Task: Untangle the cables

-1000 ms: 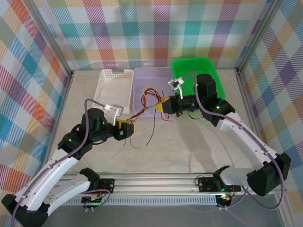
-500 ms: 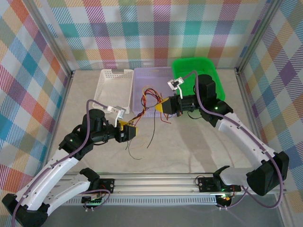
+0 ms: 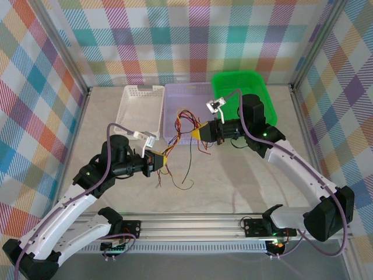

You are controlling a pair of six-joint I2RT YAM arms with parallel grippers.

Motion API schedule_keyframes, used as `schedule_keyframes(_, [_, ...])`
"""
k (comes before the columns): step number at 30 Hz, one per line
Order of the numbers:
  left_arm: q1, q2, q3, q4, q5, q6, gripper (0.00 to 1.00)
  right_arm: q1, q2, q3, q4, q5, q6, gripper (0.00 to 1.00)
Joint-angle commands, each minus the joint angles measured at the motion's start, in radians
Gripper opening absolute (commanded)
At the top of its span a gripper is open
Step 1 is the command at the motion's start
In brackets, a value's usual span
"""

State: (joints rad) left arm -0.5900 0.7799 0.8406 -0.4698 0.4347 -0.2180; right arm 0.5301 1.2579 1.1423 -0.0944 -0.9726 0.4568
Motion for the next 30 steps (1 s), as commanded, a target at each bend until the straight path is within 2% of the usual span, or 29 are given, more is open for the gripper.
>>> schedule_keyframes(1, [-0.014,-0.021,-0.004,0.022,0.007,-0.004,0.00,-0.007,-0.005,-0.013,0.016,0.012,-0.012,0.00])
schedule_keyframes(8, [-0.014,-0.036,0.003,0.025,-0.035,-0.032,0.00,-0.019,-0.012,-0.059,-0.048,0.134,-0.055,0.02])
schedule_keyframes(14, [-0.014,0.003,0.030,0.044,0.033,-0.080,0.00,-0.021,-0.037,-0.115,-0.066,0.200,-0.083,0.30])
schedule_keyframes(16, [-0.014,0.027,0.056,0.022,0.031,-0.084,0.00,-0.021,-0.057,-0.128,-0.082,0.239,-0.095,0.40])
schedule_keyframes(22, [-0.014,0.100,0.164,-0.068,-0.002,-0.102,0.00,-0.021,-0.160,-0.178,-0.127,0.411,-0.117,0.62])
schedule_keyframes(30, [-0.014,0.216,0.273,-0.197,-0.053,-0.095,0.00,-0.022,-0.367,-0.266,-0.199,0.691,-0.117,0.75])
